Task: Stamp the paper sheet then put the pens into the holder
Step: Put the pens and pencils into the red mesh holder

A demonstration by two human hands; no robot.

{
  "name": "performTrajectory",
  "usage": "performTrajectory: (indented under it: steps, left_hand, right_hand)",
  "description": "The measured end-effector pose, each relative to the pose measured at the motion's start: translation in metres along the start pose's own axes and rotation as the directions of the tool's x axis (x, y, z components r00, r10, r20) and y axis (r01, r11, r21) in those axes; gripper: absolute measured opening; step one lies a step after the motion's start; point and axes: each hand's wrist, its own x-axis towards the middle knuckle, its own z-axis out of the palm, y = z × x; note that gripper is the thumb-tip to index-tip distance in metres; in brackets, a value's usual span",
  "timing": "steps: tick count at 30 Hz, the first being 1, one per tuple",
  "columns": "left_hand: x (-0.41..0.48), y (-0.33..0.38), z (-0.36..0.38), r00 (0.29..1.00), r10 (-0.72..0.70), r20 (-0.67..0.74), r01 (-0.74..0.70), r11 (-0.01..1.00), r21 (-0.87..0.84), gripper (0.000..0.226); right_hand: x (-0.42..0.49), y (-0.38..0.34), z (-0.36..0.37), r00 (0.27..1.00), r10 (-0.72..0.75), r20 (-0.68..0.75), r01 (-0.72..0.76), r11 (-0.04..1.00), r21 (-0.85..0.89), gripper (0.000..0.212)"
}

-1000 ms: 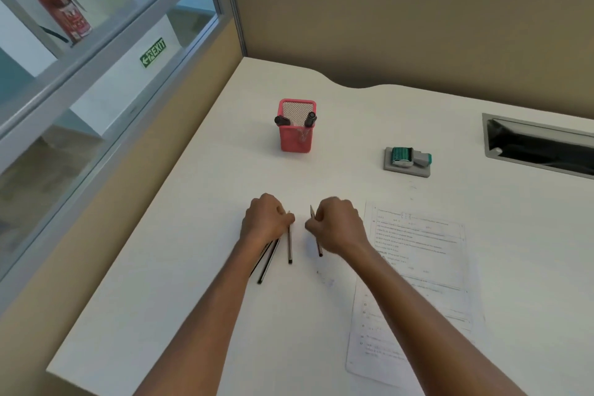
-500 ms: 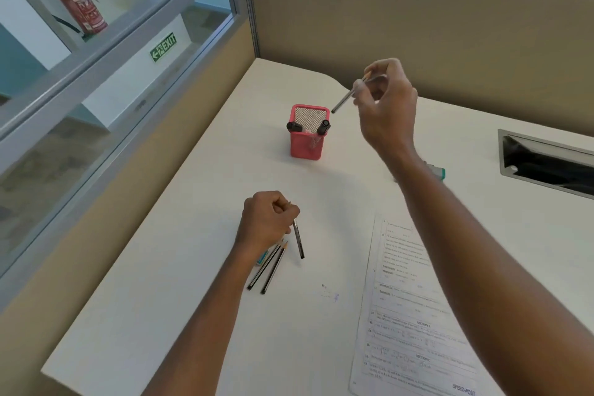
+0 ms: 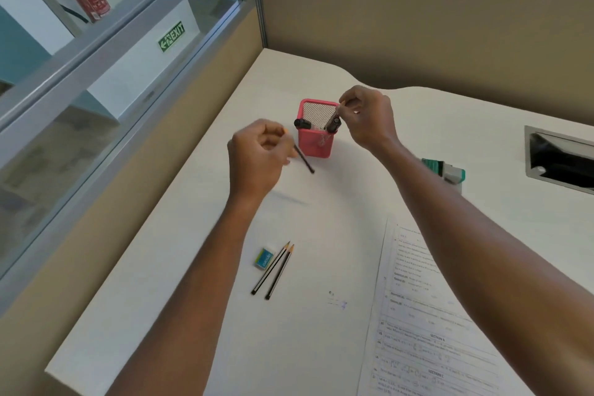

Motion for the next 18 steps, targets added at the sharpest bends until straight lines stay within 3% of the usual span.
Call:
performTrajectory:
  steps: [8,18]
  left_hand:
    - [0.066,0.023,0.027,0.981,0.172,-0.091,-0.162,0.981,0.107,0.010]
    - [0.095,0.000,0.045,0.982,0.173,-0.081,-0.146,0.953,0.265,0.014]
  right_hand:
    - [-0.002,0.002,0.003,0.999,-0.039,0.037,0.041,0.998,-0.045,0.007]
    - [0.001,0.009,0.000,0.998,-0.030,0.063,0.033,0.998,-0.052,0.012]
